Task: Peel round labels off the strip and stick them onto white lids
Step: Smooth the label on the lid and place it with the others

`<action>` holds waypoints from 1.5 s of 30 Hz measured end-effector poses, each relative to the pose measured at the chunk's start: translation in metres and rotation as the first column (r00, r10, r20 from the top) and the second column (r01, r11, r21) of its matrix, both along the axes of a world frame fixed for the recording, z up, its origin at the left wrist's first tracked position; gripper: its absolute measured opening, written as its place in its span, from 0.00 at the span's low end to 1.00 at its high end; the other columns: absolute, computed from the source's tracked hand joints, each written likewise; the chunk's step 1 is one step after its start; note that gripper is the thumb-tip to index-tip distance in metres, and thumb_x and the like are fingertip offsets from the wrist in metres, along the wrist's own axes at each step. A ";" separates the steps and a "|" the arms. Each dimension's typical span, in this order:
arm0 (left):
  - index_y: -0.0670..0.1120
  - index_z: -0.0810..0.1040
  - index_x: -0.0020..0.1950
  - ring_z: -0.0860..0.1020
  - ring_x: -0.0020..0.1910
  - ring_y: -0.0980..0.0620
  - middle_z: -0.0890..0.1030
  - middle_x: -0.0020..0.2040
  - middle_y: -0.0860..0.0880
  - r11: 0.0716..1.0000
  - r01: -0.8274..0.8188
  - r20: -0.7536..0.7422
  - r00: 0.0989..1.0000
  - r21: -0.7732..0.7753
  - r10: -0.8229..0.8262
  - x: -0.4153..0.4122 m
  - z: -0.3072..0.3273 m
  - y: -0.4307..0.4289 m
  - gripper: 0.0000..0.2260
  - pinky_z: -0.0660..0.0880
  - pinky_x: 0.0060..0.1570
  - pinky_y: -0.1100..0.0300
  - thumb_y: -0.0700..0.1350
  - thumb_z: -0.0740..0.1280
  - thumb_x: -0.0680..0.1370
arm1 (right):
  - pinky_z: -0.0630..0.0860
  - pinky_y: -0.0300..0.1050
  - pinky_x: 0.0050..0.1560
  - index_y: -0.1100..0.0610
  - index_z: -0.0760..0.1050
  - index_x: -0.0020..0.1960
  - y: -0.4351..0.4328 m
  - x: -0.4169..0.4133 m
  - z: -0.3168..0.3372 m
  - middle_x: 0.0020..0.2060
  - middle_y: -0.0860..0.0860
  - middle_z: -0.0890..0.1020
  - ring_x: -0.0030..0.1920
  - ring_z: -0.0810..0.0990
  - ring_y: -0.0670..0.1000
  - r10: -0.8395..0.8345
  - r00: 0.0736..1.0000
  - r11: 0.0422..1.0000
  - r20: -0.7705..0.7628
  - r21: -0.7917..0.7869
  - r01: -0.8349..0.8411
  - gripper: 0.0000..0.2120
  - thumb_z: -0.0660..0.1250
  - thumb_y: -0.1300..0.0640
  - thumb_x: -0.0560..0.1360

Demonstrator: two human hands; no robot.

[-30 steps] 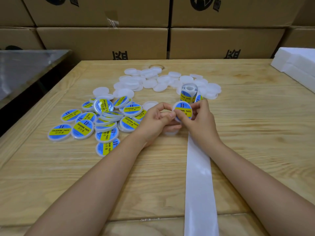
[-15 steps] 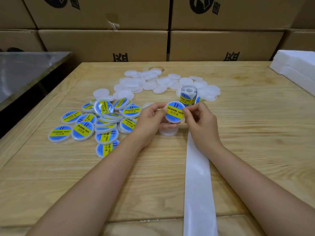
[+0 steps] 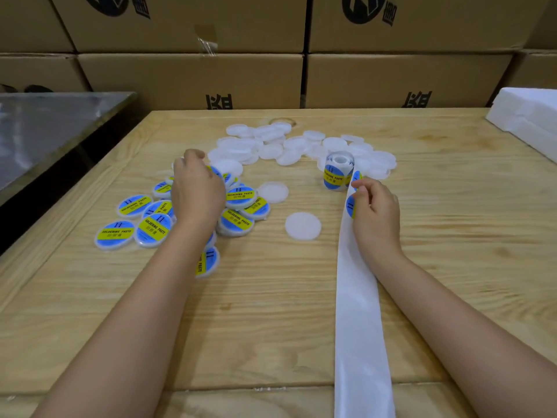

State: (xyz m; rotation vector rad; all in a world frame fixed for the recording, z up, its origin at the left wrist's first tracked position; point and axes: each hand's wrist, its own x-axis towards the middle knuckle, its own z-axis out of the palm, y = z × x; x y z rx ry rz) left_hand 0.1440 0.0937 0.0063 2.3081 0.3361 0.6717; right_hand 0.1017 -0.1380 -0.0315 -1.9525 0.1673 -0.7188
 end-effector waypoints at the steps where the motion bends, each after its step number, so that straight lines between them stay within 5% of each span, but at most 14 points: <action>1: 0.43 0.68 0.66 0.72 0.57 0.37 0.71 0.63 0.40 0.996 -0.015 -0.033 0.999 0.088 0.018 0.000 -0.001 0.005 0.18 0.66 0.52 0.49 0.35 0.54 0.76 | 0.68 0.52 0.59 0.61 0.77 0.54 0.000 0.001 -0.001 0.46 0.53 0.78 0.55 0.73 0.59 -0.007 1.000 1.000 -0.026 -0.020 0.006 0.13 0.54 0.64 0.79; 5: 0.41 0.67 0.66 0.74 0.55 0.36 0.73 0.61 0.38 0.933 -0.049 -0.136 0.985 0.356 0.104 0.009 -0.007 0.019 0.20 0.63 0.56 0.48 0.34 0.58 0.74 | 0.68 0.53 0.60 0.61 0.77 0.56 -0.001 0.002 -0.003 0.52 0.56 0.79 0.57 0.72 0.58 -0.012 0.997 1.000 -0.081 -0.017 0.011 0.14 0.54 0.64 0.79; 9: 0.42 0.64 0.70 0.65 0.64 0.39 0.70 0.65 0.38 0.893 -0.074 -0.099 0.986 0.445 0.131 0.008 -0.008 0.020 0.28 0.56 0.62 0.48 0.35 0.63 0.70 | 0.69 0.48 0.59 0.60 0.76 0.57 -0.002 0.003 -0.003 0.54 0.55 0.78 0.58 0.73 0.55 -0.012 0.993 1.000 -0.121 0.020 0.014 0.13 0.55 0.64 0.78; 13: 0.40 0.73 0.64 0.73 0.59 0.40 0.77 0.58 0.40 0.835 0.222 0.163 0.925 0.504 -0.344 -0.006 0.003 -0.017 0.22 0.59 0.57 0.52 0.34 0.59 0.70 | 0.71 0.43 0.54 0.59 0.76 0.56 -0.002 0.004 -0.003 0.55 0.54 0.79 0.55 0.76 0.53 0.000 0.990 0.991 -0.143 0.129 0.018 0.13 0.56 0.64 0.78; 17: 0.40 0.79 0.56 0.79 0.53 0.41 0.82 0.51 0.42 0.496 0.648 -0.027 0.623 0.579 -0.782 -0.036 -0.001 -0.071 0.14 0.69 0.55 0.47 0.33 0.64 0.72 | 0.71 0.40 0.52 0.58 0.76 0.56 -0.004 0.004 -0.004 0.55 0.54 0.79 0.54 0.77 0.52 0.008 0.989 0.986 -0.150 0.163 0.016 0.13 0.56 0.65 0.77; 20: 0.45 0.79 0.58 0.76 0.57 0.47 0.80 0.55 0.48 0.252 0.741 -0.202 0.463 0.622 -0.863 -0.049 -0.021 -0.090 0.11 0.67 0.57 0.50 0.44 0.61 0.78 | 0.73 0.44 0.55 0.58 0.76 0.55 -0.004 0.003 -0.005 0.54 0.55 0.79 0.54 0.77 0.53 -0.007 0.987 0.991 -0.158 0.130 0.028 0.15 0.55 0.68 0.75; 22: 0.45 0.80 0.55 0.76 0.56 0.48 0.80 0.55 0.49 0.173 0.754 -0.250 0.412 0.634 -0.876 -0.052 -0.030 -0.092 0.13 0.67 0.55 0.52 0.48 0.59 0.79 | 0.70 0.41 0.54 0.59 0.77 0.56 -0.006 0.001 -0.004 0.55 0.56 0.78 0.53 0.76 0.52 -0.027 0.983 0.998 -0.184 0.044 0.036 0.18 0.55 0.70 0.73; 26: 0.42 0.81 0.45 0.79 0.47 0.44 0.82 0.47 0.45 0.160 0.750 -0.241 0.395 0.642 -0.886 -0.052 -0.033 -0.089 0.16 0.70 0.49 0.50 0.50 0.58 0.77 | 0.65 0.43 0.59 0.60 0.75 0.62 -0.018 0.000 -0.005 0.59 0.58 0.75 0.59 0.72 0.58 -0.045 0.950 0.896 -0.308 -0.434 -0.098 0.18 0.60 0.66 0.74; 31: 0.40 0.81 0.43 0.79 0.46 0.43 0.82 0.46 0.44 0.215 0.780 -0.207 0.402 0.588 -0.892 -0.053 -0.035 -0.087 0.11 0.71 0.48 0.49 0.47 0.65 0.75 | 0.65 0.48 0.59 0.57 0.72 0.65 -0.023 -0.002 -0.005 0.63 0.54 0.72 0.61 0.69 0.58 -0.124 0.917 0.710 -0.378 -0.679 -0.184 0.17 0.60 0.55 0.78; 37: 0.40 0.80 0.45 0.79 0.48 0.43 0.81 0.48 0.44 0.240 0.793 -0.178 0.399 0.560 -0.900 -0.054 -0.035 -0.088 0.08 0.72 0.48 0.49 0.44 0.66 0.74 | 0.65 0.49 0.57 0.58 0.71 0.62 -0.020 0.000 -0.004 0.59 0.55 0.73 0.59 0.71 0.58 -0.179 0.923 0.623 -0.339 -0.766 -0.160 0.14 0.60 0.54 0.78; 45: 0.40 0.80 0.43 0.80 0.45 0.43 0.82 0.45 0.45 0.260 0.808 -0.168 0.400 0.529 -0.901 -0.054 -0.034 -0.088 0.07 0.73 0.46 0.49 0.44 0.66 0.72 | 0.66 0.47 0.52 0.58 0.76 0.57 -0.022 -0.005 0.005 0.49 0.57 0.82 0.50 0.77 0.60 -0.136 0.958 0.727 -0.253 -0.682 -0.077 0.12 0.65 0.58 0.75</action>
